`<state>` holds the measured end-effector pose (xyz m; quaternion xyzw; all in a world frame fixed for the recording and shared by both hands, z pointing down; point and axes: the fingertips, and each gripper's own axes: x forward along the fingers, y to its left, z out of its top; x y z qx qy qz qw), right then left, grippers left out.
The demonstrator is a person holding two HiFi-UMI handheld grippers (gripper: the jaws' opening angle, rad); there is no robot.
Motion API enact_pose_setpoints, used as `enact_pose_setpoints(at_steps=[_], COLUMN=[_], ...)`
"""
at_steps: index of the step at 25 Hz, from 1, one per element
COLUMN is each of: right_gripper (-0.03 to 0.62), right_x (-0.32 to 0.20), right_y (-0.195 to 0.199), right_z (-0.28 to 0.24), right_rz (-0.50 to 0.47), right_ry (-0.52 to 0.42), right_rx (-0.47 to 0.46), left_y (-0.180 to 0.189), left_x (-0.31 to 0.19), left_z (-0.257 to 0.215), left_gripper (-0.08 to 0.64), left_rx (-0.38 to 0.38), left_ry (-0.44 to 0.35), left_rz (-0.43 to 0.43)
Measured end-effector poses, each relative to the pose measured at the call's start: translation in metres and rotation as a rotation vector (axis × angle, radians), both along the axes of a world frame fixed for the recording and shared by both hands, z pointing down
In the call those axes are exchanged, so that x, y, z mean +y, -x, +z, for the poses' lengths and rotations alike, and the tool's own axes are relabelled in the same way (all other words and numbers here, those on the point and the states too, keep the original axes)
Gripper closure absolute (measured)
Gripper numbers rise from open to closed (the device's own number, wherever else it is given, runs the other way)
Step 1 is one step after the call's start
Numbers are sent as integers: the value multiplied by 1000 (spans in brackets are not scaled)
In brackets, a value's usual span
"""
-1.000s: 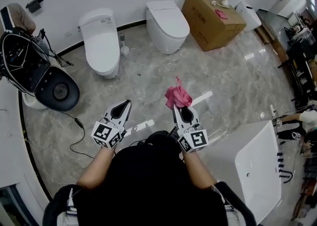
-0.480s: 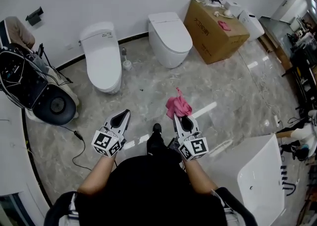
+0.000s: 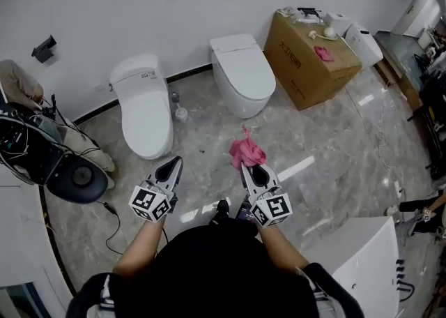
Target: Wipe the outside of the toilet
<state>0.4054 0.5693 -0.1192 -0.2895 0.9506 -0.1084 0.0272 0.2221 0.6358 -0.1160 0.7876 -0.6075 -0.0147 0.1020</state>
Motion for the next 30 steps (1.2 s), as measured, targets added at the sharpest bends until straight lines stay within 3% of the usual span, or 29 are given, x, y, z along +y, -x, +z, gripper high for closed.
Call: enact_pose_setpoints(at_steps=[7, 16, 24, 30], right_gripper=[506, 506, 506, 505], right_x=[-79, -136, -203, -265], right_y=[20, 59, 136, 194], right_z=[9, 23, 45, 39], right_rz=[-52, -64, -66, 1], right_ry=[-4, 106, 157, 144], right_rx=[-7, -53, 5, 29], left_y=[15, 46, 127, 182], left_x=[-78, -134, -220, -286], left_z=[12, 20, 48, 58], left_gripper=[541, 541, 541, 541], left_rx=[19, 11, 68, 58], left_ry=[29, 49, 51, 65], left_rz=[-38, -34, -46, 20])
